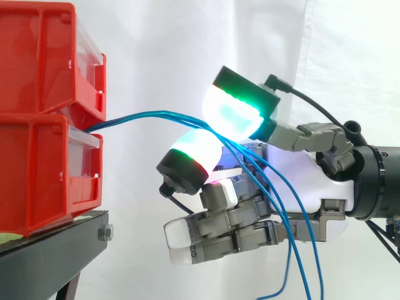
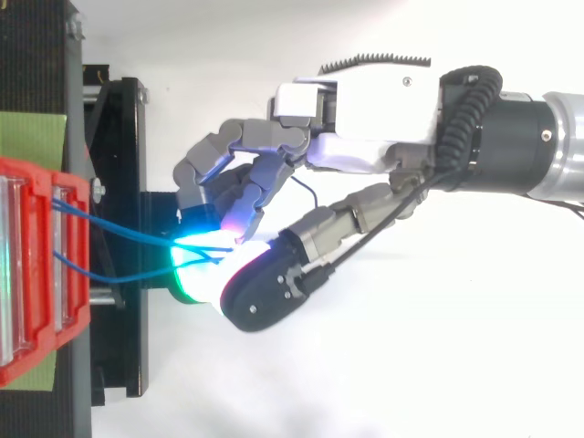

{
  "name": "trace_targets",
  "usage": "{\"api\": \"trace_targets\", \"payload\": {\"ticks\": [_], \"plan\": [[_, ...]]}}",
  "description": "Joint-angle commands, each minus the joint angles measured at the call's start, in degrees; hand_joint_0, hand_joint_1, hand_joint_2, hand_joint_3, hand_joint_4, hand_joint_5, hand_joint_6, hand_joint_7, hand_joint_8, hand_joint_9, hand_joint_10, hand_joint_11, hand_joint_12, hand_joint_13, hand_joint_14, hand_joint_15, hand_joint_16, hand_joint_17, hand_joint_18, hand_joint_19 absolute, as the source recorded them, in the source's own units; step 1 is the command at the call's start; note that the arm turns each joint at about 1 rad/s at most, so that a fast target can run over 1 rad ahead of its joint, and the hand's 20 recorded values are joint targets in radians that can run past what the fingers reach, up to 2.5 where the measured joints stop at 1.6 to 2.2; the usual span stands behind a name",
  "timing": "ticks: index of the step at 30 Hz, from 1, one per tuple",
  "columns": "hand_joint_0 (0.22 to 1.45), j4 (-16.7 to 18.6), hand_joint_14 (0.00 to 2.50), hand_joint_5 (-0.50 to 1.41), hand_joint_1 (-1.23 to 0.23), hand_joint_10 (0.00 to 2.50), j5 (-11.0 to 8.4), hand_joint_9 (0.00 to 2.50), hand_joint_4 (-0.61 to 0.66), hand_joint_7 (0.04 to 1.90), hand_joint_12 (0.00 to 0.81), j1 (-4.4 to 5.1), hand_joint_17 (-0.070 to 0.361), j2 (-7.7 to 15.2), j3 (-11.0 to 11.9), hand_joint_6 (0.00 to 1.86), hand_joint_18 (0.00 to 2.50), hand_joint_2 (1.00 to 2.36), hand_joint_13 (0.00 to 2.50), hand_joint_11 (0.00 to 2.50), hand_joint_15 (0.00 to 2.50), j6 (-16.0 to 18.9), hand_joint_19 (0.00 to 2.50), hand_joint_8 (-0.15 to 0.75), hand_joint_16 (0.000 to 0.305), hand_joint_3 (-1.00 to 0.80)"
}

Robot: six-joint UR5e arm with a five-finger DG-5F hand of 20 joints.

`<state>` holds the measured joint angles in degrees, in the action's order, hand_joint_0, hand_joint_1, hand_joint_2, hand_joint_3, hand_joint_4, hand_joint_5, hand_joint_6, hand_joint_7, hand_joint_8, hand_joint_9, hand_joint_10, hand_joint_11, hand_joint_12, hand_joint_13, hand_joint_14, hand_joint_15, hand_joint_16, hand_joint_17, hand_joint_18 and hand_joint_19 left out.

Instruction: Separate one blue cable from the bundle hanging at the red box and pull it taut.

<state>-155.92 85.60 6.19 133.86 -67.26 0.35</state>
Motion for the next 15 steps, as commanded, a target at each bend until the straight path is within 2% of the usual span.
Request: {"api": "trace_targets", "payload": {"ticks": [1,5,8,11,15], "plan": [[0.63,0.0,0.01,-0.18,-0.57,0.02,0.01,0.93,0.16,1.15,0.274,-0.04,0.039,0.0,0.0,0.92,0.50,1.00,0.80,0.79,0.34,0.0,0.13,0.348,0.018,-0.49],[0.64,0.0,0.01,-0.18,-0.67,0.02,0.01,0.92,0.17,1.19,0.278,-0.04,0.040,0.0,0.0,0.92,0.50,1.01,0.80,0.79,0.35,0.0,0.15,0.351,0.018,-0.34],[0.67,0.0,0.01,-0.19,-0.76,0.01,0.01,0.91,0.12,1.20,0.280,-0.04,0.041,0.0,0.0,0.93,0.52,1.02,0.81,0.80,0.35,0.0,0.15,0.350,0.018,-0.25],[0.69,0.0,0.01,-0.19,-0.80,0.02,0.10,0.90,0.09,1.15,0.283,-0.04,0.042,0.1,-0.1,0.94,0.53,1.02,0.81,0.80,0.36,0.0,0.16,0.341,0.019,-0.27],[0.76,0.0,0.01,-0.20,-0.86,0.02,0.10,0.89,0.08,1.14,0.279,0.14,0.043,0.1,0.0,0.95,0.55,1.01,0.81,0.80,0.37,0.0,0.16,0.327,0.019,-0.44]]}}
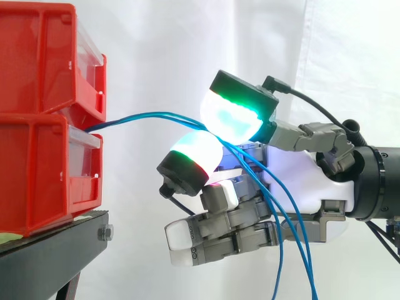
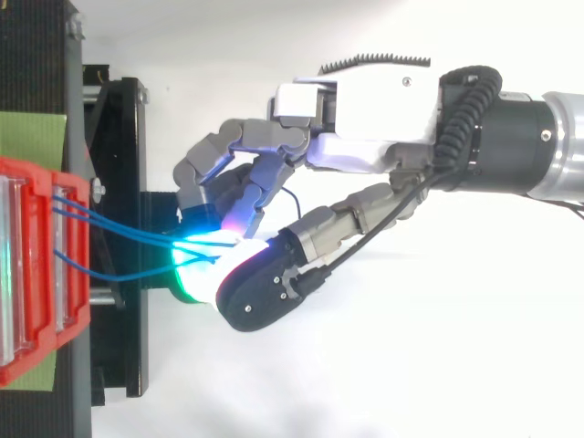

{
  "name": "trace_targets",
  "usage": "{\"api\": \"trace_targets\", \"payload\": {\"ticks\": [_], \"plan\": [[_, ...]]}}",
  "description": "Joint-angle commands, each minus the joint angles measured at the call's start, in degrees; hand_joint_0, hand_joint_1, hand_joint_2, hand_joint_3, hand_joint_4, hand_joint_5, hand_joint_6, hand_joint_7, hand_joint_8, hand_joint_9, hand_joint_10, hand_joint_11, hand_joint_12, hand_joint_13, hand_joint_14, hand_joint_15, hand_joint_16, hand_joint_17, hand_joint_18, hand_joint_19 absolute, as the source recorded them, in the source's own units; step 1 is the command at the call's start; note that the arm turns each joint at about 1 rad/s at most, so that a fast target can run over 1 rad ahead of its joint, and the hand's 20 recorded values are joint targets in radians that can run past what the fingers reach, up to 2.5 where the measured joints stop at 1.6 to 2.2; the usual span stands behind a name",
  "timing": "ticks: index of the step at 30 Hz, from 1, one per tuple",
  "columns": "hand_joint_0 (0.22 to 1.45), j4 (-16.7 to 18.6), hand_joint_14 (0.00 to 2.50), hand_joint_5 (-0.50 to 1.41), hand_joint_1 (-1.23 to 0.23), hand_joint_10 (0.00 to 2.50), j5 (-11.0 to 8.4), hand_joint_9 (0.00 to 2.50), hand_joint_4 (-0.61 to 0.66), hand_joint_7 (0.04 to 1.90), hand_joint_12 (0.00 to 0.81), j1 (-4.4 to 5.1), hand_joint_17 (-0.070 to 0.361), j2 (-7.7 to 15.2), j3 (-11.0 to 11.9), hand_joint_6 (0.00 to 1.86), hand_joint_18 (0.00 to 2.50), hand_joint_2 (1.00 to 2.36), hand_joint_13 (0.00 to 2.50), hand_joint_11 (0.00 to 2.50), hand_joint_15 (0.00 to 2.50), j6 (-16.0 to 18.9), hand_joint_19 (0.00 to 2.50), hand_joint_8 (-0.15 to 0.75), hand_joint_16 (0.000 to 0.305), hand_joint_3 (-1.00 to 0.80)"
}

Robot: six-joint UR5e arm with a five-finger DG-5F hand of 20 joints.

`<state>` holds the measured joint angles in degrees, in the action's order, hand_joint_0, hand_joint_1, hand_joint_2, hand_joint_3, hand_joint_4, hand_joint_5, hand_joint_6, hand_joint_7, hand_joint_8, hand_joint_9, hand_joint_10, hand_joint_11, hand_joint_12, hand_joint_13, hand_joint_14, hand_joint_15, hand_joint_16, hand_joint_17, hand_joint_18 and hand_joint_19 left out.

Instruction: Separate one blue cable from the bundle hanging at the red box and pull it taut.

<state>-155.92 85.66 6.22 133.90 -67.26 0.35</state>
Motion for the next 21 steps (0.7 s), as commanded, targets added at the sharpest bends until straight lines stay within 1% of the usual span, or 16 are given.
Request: {"api": "trace_targets", "payload": {"ticks": [1,3,5,6,10,12,14,15,16,18,19,21], "plan": [[0.76,0.0,0.01,-0.20,-0.86,0.02,0.03,0.89,0.10,1.15,0.280,0.02,0.043,0.0,0.0,0.95,0.55,1.00,0.81,0.80,0.37,0.0,0.17,0.328,0.019,-0.47],[0.76,0.0,0.01,-0.20,-0.87,0.02,0.03,0.89,0.14,1.16,0.276,0.02,0.043,0.0,-0.1,0.95,0.56,1.00,0.82,0.80,0.37,0.0,0.18,0.325,0.019,-0.50],[0.73,0.0,0.02,-0.20,-0.87,0.02,0.03,0.89,0.17,1.13,0.277,0.02,0.042,0.0,-0.1,0.96,0.56,1.00,0.83,0.80,0.37,0.0,0.17,0.325,0.019,-0.50],[0.67,0.0,0.02,-0.20,-0.85,0.02,0.03,0.89,0.18,1.13,0.274,0.02,0.042,0.0,-0.1,0.96,0.56,1.00,0.83,0.81,0.37,0.0,0.18,0.324,0.019,-0.50],[0.58,-0.1,0.01,-0.20,-0.82,0.02,0.03,0.90,0.19,1.10,0.277,0.02,0.044,0.0,-0.1,0.95,0.57,1.00,0.83,0.81,0.39,0.0,0.19,0.337,0.019,-0.50],[0.53,-0.3,0.01,-0.20,-0.76,0.01,-0.06,0.91,0.20,1.06,0.291,0.02,0.049,0.0,-0.1,0.94,0.57,1.00,0.83,0.81,0.39,0.0,0.19,0.352,0.022,-0.50],[0.52,-0.5,0.02,-0.20,-0.72,0.01,0.03,0.91,0.21,1.04,0.295,0.20,0.051,0.0,0.0,0.94,0.57,1.00,0.84,0.80,0.39,0.0,0.19,0.357,0.023,-0.50],[0.51,-0.6,0.01,-0.20,-0.65,0.02,-0.06,0.91,0.20,1.03,0.298,0.20,0.052,0.0,-0.1,0.94,0.57,1.00,0.84,0.79,0.39,0.0,0.20,0.353,0.023,-0.50],[0.51,-0.7,0.01,-0.20,-0.65,0.01,-0.06,0.91,0.20,1.03,0.298,0.29,0.051,0.0,-0.1,0.94,0.57,1.00,0.84,0.80,0.39,0.0,0.20,0.355,0.023,-0.50],[0.53,-0.8,0.01,-0.20,-0.56,0.01,-0.06,0.92,0.20,1.03,0.294,0.29,0.051,0.0,-0.1,0.93,0.56,1.00,0.85,0.80,0.40,0.0,0.20,0.357,0.022,-0.50],[0.54,-0.7,0.01,-0.20,-0.52,0.02,-0.06,0.93,0.20,1.04,0.292,0.29,0.049,0.0,-0.1,0.93,0.56,1.00,0.85,0.79,0.40,0.0,0.21,0.355,0.022,-0.50],[0.59,-0.8,0.01,-0.20,-0.50,0.02,-0.06,0.93,0.19,1.07,0.283,0.38,0.046,0.0,-0.1,0.92,0.55,1.00,0.85,0.79,0.41,0.0,0.21,0.349,0.020,-0.50]]}}
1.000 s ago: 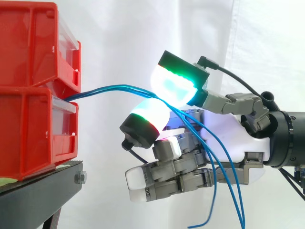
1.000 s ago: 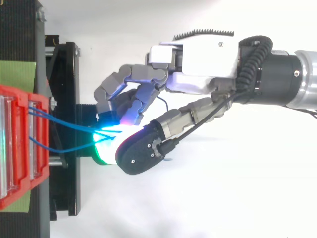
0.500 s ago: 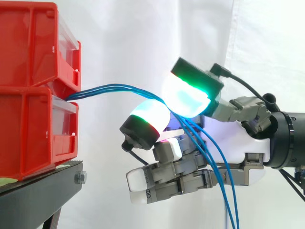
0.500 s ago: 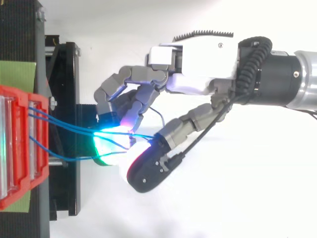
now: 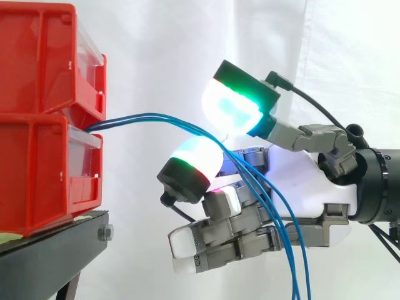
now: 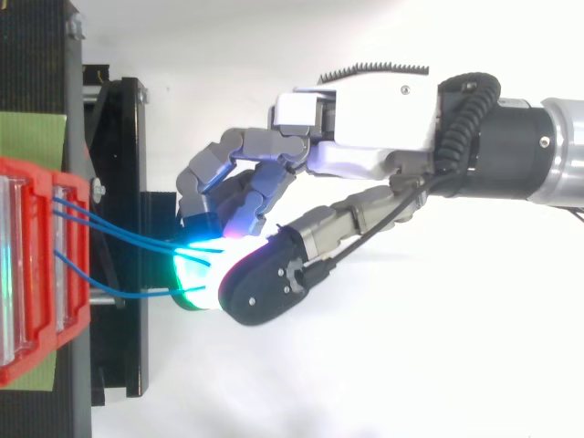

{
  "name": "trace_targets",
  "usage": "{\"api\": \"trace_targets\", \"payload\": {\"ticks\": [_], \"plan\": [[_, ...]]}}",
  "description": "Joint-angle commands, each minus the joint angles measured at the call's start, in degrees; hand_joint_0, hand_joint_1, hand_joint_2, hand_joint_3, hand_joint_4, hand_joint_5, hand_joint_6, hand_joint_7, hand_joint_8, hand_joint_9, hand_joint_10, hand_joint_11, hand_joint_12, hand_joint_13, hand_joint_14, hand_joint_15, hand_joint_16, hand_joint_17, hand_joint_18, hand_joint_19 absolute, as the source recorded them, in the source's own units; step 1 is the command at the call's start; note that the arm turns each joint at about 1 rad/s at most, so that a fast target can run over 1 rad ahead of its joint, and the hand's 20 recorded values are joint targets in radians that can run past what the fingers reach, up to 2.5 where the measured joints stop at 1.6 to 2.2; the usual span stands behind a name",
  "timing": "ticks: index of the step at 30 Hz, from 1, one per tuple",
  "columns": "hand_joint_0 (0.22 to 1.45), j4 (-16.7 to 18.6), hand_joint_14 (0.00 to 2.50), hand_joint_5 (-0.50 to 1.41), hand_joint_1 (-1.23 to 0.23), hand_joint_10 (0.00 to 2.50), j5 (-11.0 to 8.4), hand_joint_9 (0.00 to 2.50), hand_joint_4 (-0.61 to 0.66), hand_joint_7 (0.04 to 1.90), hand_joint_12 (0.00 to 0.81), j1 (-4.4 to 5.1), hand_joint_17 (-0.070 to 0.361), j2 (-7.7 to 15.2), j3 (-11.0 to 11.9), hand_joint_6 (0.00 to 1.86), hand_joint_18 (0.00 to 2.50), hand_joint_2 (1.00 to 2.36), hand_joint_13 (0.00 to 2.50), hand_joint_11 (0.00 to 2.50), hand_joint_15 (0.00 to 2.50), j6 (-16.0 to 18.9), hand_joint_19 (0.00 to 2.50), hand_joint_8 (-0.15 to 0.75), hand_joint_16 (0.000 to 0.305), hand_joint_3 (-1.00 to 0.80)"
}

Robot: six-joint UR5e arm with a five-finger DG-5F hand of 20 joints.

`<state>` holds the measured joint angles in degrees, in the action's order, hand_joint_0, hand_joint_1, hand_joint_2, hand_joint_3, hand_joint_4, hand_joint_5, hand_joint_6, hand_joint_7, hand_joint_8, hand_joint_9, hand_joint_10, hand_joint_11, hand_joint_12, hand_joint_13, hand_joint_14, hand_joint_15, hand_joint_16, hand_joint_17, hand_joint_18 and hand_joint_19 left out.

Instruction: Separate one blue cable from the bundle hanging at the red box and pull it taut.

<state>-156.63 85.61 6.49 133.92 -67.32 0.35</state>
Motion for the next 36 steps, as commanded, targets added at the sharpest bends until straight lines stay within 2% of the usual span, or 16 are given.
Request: {"api": "trace_targets", "payload": {"ticks": [1,6,10,14,17,21,25,30,31,35,36], "plan": [[0.62,-0.1,0.01,-0.20,-0.52,0.02,0.08,0.93,0.19,1.10,0.284,-0.07,0.045,0.0,0.0,0.92,0.55,1.00,0.85,0.80,0.41,0.0,0.22,0.346,0.020,-0.50],[0.63,-0.3,0.01,-0.20,-0.67,0.02,-0.01,0.93,0.18,1.17,0.290,-0.16,0.046,-0.1,0.0,0.93,0.57,1.02,0.86,0.81,0.41,0.0,0.23,0.355,0.021,-0.27],[0.67,-0.3,0.01,-0.21,-0.78,0.02,-0.09,0.92,0.12,1.20,0.294,-0.16,0.047,0.0,0.0,0.94,0.58,1.02,0.86,0.82,0.41,0.0,0.23,0.355,0.021,-0.20],[0.74,-0.3,0.02,-0.21,-0.86,0.02,-0.01,0.91,0.12,1.17,0.294,-0.25,0.048,0.0,0.0,0.96,0.58,1.01,0.85,0.84,0.41,0.0,0.23,0.347,0.021,-0.31],[0.78,-0.7,0.02,-0.21,-0.86,0.02,0.17,0.91,0.13,1.15,0.290,-0.34,0.048,0.0,0.0,0.95,0.58,1.00,0.85,0.83,0.41,-0.1,0.23,0.336,0.021,-0.48],[0.78,-1.9,0.02,-0.20,-0.87,0.02,0.17,0.92,0.14,1.15,0.284,-0.42,0.047,-0.1,0.0,0.95,0.59,1.00,0.85,0.83,0.42,0.0,0.24,0.327,0.021,-0.50],[0.74,-2.3,0.02,-0.19,-0.90,0.02,-0.01,0.94,0.14,1.17,0.281,-0.78,0.045,-0.4,0.0,0.94,0.61,1.00,0.86,0.84,0.41,-0.1,0.24,0.329,0.020,-0.50],[0.61,-2.8,0.02,-0.18,-0.89,0.02,-0.01,0.97,0.16,1.13,0.277,-0.86,0.046,-0.9,0.0,0.94,0.60,1.00,0.86,0.84,0.43,-0.1,0.26,0.334,0.020,-0.50],[0.57,-3.1,0.02,-0.17,-0.85,0.02,-0.01,0.97,0.17,1.12,0.282,-0.86,0.048,-0.9,0.0,0.93,0.61,1.00,0.87,0.84,0.44,-0.1,0.26,0.340,0.021,-0.50],[0.53,-3.8,0.02,-0.17,-0.73,0.02,-0.09,0.99,0.18,1.10,0.297,-0.95,0.053,-0.9,0.3,0.91,0.62,1.00,0.88,0.82,0.44,-0.2,0.27,0.351,0.023,-0.50],[0.53,-3.8,0.02,-0.17,-0.66,0.02,-0.09,0.99,0.18,1.11,0.301,-0.95,0.054,-0.9,0.4,0.91,0.62,1.00,0.89,0.81,0.44,-0.2,0.28,0.351,0.024,-0.50]]}}
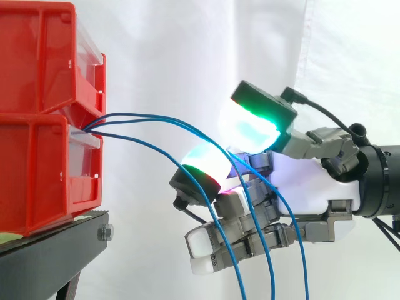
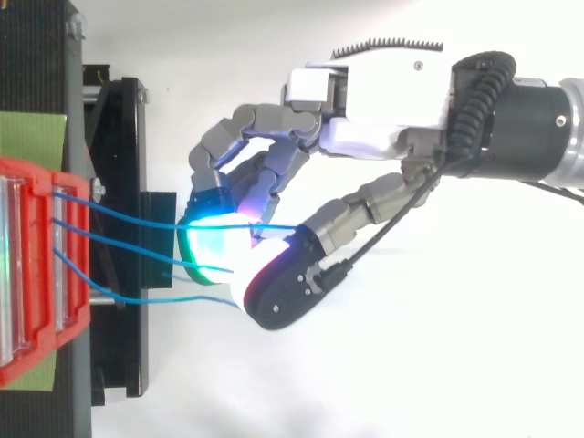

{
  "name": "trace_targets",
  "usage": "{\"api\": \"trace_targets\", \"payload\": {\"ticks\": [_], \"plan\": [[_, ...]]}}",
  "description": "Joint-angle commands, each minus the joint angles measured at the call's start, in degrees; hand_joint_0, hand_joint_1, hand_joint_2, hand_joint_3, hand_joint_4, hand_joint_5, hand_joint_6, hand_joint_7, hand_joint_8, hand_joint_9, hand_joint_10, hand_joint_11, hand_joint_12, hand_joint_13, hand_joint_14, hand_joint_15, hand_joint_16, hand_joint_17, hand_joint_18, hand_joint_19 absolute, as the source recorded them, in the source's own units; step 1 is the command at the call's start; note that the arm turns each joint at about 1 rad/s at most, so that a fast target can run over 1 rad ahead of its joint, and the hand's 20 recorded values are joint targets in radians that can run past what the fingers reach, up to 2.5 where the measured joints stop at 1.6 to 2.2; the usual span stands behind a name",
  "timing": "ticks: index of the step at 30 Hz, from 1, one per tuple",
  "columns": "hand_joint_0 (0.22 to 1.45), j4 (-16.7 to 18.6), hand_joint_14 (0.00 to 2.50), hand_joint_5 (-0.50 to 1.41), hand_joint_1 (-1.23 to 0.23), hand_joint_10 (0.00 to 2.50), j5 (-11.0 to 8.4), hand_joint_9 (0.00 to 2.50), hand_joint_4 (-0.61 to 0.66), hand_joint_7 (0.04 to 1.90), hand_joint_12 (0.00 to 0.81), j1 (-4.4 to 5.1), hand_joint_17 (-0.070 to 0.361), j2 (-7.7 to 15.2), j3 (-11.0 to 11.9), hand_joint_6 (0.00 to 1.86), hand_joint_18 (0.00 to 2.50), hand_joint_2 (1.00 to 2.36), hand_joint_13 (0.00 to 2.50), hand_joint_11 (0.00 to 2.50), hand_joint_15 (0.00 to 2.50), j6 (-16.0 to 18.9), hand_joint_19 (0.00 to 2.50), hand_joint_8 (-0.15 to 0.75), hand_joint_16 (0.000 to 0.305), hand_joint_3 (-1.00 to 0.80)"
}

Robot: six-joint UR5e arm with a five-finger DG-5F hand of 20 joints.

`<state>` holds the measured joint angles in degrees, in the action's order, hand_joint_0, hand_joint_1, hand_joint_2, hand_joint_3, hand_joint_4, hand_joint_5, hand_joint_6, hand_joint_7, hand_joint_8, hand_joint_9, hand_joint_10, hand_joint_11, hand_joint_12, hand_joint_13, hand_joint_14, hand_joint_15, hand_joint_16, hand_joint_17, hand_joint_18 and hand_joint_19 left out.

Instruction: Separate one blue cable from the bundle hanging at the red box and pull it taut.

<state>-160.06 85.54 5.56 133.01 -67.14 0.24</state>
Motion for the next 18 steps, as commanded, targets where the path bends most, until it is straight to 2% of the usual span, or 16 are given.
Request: {"api": "trace_targets", "payload": {"ticks": [1,2,4,7,11,13,18], "plan": [[0.52,-0.4,0.02,-0.17,-0.61,0.02,-0.02,1.00,0.19,1.11,0.302,-0.03,0.055,0.0,0.3,0.90,0.62,1.00,0.89,0.82,0.43,-0.1,0.28,0.355,0.024,-0.50],[0.52,-0.5,0.02,-0.17,-0.60,0.02,-0.11,1.00,0.18,1.11,0.302,-0.03,0.055,0.0,0.3,0.90,0.62,1.00,0.89,0.82,0.43,-0.1,0.28,0.355,0.024,-0.50],[0.55,-0.5,0.02,-0.17,-0.50,0.02,-0.11,1.00,0.18,1.12,0.295,-0.03,0.053,0.0,0.3,0.90,0.61,1.00,0.88,0.82,0.45,-0.1,0.30,0.349,0.024,-0.50],[0.60,-0.5,0.02,-0.16,-0.47,0.02,0.07,1.01,0.16,1.16,0.290,-0.11,0.051,0.0,0.3,0.89,0.60,1.00,0.88,0.82,0.45,0.0,0.32,0.343,0.023,-0.50],[0.60,-0.8,0.02,-0.16,-0.58,0.02,-0.11,0.99,0.17,1.21,0.296,-0.03,0.053,0.0,0.3,0.89,0.61,1.01,0.88,0.81,0.45,-0.1,0.33,0.354,0.024,-0.32],[0.59,-0.8,0.02,-0.17,-0.69,0.02,-0.11,0.98,0.19,1.22,0.303,0.06,0.054,0.0,0.3,0.90,0.61,1.02,0.88,0.82,0.46,-0.1,0.34,0.354,0.024,-0.22],[0.63,-0.8,0.02,-0.19,-0.78,0.02,-0.20,0.96,0.15,1.16,0.306,-0.03,0.056,0.0,0.3,0.92,0.62,1.02,0.88,0.83,0.46,-0.1,0.34,0.347,0.025,-0.23]]}}
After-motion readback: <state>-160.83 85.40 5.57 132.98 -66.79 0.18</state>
